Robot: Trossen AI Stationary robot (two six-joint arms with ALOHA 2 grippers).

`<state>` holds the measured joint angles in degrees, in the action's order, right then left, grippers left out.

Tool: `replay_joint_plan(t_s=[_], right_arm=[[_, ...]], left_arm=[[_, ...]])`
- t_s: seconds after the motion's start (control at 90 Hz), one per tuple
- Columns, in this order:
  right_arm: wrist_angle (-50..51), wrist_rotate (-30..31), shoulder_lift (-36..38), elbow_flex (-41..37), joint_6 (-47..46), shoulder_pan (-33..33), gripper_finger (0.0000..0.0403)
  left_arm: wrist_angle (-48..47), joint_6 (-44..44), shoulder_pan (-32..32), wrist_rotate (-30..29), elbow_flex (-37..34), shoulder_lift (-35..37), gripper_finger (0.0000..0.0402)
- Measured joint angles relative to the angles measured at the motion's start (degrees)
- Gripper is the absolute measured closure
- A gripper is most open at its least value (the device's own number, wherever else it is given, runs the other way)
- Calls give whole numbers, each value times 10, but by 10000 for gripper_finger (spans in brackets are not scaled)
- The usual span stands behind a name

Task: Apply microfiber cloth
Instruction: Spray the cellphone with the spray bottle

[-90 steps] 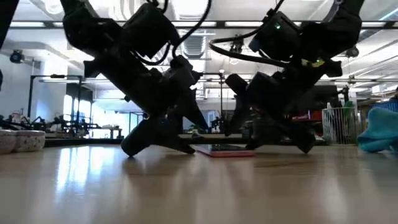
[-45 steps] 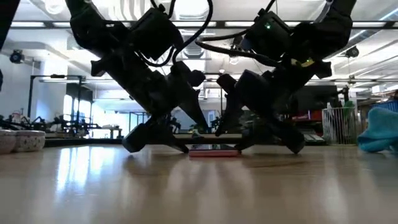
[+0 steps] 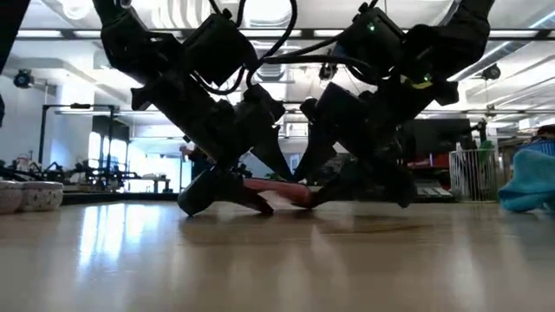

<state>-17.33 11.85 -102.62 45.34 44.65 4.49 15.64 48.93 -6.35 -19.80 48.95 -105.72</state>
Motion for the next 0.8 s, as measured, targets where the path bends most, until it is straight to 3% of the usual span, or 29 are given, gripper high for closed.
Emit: replay_joint_plan(t_s=[0.2, 0.567, 0.8], right_arm=[[0, -3, 14, 0, -67, 1, 217], [14, 8, 62, 1, -95, 4, 233], [69, 51, 167, 1, -98, 11, 228]], left_arm=[[0, -63, -4, 29, 0, 7, 157], [-17, -168, -8, 20, 1, 30, 328], [-89, -261, -6, 16, -1, 112, 330]])
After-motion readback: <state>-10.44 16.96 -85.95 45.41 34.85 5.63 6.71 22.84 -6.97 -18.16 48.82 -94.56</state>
